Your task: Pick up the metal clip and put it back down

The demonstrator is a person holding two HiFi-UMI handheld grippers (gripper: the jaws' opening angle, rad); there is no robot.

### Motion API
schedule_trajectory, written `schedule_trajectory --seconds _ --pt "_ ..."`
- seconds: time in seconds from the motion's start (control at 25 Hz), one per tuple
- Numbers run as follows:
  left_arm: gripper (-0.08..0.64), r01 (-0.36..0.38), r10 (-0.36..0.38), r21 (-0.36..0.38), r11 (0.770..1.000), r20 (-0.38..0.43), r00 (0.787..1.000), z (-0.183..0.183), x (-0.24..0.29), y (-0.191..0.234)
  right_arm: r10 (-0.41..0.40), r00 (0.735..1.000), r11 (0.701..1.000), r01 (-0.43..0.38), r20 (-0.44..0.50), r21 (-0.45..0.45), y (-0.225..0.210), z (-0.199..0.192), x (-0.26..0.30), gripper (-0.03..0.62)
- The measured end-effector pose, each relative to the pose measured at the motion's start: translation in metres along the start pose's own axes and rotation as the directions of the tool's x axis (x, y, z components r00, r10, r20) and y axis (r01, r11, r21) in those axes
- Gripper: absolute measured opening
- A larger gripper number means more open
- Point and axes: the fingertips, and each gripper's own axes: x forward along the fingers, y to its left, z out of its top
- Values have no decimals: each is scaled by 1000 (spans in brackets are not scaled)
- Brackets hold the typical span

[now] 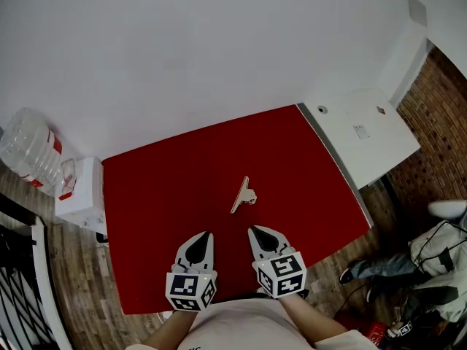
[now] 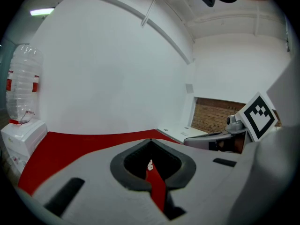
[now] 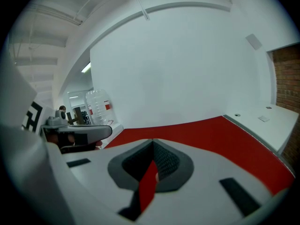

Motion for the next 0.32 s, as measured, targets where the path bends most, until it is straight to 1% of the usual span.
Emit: schedule_trajectory --seconds 0.32 --pt "3 5 -5 3 1000 1 1000 -2 -3 1 0 1000 1000 0 -1 0 4 -3 0 4"
